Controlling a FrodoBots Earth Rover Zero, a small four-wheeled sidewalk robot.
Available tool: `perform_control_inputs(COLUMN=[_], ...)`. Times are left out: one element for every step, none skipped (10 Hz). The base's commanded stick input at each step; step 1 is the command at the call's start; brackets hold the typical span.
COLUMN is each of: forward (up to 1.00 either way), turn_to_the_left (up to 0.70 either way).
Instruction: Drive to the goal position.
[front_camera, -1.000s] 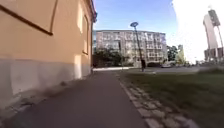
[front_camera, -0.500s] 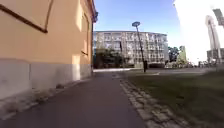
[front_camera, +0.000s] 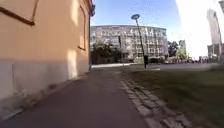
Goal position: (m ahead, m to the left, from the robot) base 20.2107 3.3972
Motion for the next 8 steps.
perform_control_inputs(forward=[0.7,0.7,0.7,0.7,0.7,0.7,0.7,0.7], turn_to_the_left=[0.0,0.0,0.0,0.0,0.0,0.0,0.02,0.07])
